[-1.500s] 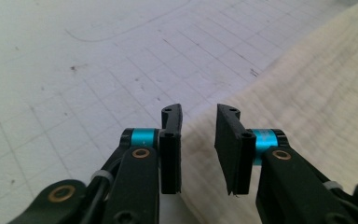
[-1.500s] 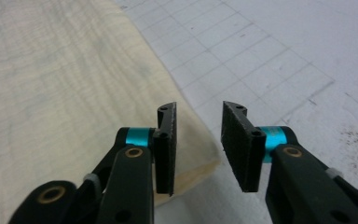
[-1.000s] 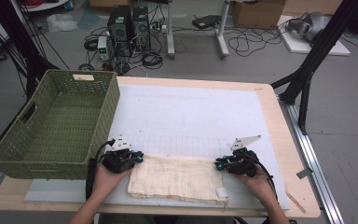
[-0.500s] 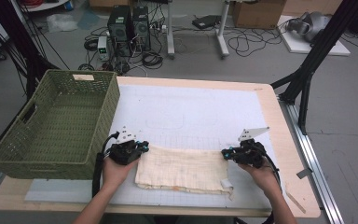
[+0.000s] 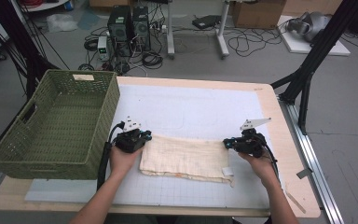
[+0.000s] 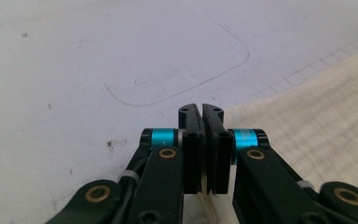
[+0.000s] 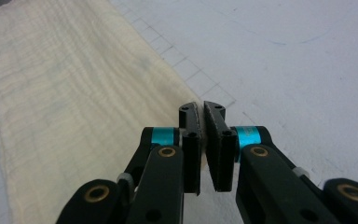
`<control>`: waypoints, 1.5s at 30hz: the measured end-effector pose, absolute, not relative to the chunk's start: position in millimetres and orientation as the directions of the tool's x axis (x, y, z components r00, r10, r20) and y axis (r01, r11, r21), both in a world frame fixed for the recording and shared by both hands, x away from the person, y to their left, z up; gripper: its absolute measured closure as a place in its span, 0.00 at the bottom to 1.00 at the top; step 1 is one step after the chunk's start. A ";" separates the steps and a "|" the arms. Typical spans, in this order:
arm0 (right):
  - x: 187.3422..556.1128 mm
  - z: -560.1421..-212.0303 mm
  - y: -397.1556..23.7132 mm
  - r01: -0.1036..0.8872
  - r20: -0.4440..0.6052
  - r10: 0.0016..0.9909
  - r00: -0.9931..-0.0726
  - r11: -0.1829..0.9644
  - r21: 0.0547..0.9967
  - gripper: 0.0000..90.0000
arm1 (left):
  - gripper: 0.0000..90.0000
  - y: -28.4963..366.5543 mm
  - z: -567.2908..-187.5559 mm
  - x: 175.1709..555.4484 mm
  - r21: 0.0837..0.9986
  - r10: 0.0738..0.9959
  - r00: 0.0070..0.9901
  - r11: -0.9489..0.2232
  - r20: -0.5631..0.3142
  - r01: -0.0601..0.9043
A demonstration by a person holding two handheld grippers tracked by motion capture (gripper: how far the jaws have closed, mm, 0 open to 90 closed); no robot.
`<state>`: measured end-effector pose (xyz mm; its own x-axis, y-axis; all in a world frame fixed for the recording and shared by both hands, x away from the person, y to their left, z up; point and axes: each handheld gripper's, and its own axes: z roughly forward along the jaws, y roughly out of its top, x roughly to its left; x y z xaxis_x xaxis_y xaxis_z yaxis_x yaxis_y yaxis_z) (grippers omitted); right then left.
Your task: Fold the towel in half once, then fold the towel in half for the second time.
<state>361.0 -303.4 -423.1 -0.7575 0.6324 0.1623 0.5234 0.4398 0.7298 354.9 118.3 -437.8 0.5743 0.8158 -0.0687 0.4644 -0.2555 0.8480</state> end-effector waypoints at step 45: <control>352.2 -417.1 -309.8 0.517 0.215 0.608 -0.764 0.377 0.768 0.95 | 0.96 126.7 -431.2 344.7 0.881 0.773 0.631 -0.252 -0.065 0.399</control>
<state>352.2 -309.8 -417.1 -0.7639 0.6085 0.2152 0.5170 0.3773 0.7683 344.7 126.7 -431.2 0.6313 0.7728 -0.0651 0.3994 -0.2520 0.8814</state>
